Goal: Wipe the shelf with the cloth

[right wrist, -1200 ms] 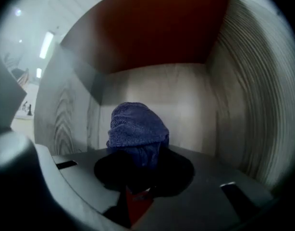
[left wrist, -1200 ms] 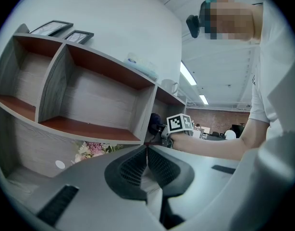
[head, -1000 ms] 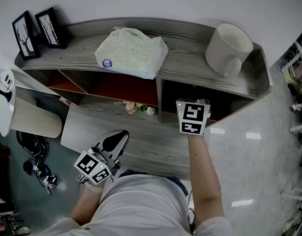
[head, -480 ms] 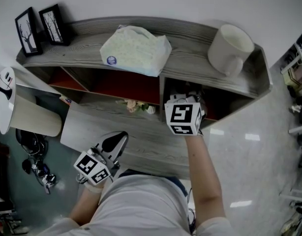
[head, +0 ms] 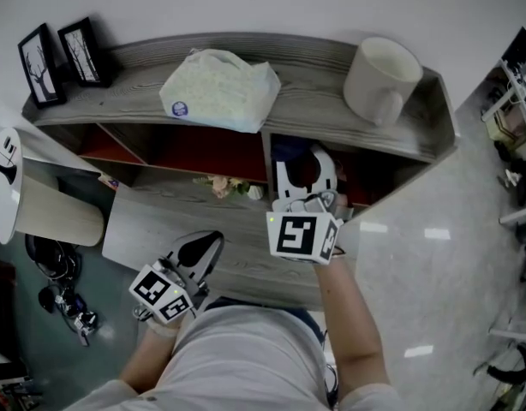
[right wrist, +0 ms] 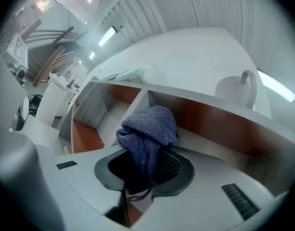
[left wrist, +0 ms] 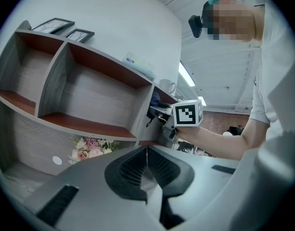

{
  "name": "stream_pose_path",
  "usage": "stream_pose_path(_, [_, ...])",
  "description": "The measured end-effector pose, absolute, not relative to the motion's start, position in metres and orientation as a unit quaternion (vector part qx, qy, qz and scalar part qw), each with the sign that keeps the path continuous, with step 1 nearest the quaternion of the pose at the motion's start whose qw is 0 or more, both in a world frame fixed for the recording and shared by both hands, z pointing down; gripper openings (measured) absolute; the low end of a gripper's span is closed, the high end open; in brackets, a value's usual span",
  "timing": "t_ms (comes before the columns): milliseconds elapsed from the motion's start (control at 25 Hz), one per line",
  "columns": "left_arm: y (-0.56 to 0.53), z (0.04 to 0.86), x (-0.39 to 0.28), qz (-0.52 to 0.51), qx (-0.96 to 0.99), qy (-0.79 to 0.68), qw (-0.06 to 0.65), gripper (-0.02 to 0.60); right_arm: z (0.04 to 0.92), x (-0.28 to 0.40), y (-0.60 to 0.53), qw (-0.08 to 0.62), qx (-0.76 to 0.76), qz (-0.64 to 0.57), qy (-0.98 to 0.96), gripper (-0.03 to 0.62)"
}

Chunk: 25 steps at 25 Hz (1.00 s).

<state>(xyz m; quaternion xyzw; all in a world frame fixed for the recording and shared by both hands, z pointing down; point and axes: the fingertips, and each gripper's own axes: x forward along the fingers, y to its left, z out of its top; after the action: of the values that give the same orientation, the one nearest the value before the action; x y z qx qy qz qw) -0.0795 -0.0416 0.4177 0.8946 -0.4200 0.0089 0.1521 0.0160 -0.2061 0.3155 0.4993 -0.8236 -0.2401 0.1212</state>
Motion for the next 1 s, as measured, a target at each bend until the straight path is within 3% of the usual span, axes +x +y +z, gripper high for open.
stream_pose_path(360, [-0.048, 0.422, -0.075, 0.01, 0.897, -0.413, 0.158, 0.02, 0.362, 0.011, -0.193, 0.182, 0.469, -0.261, -0.823, 0.091])
stream_pose_path(1000, [-0.059, 0.428, -0.071, 0.011, 0.897, -0.41, 0.164, 0.02, 0.482, 0.019, -0.2, 0.417, 0.34, -0.286, -0.793, 0.092])
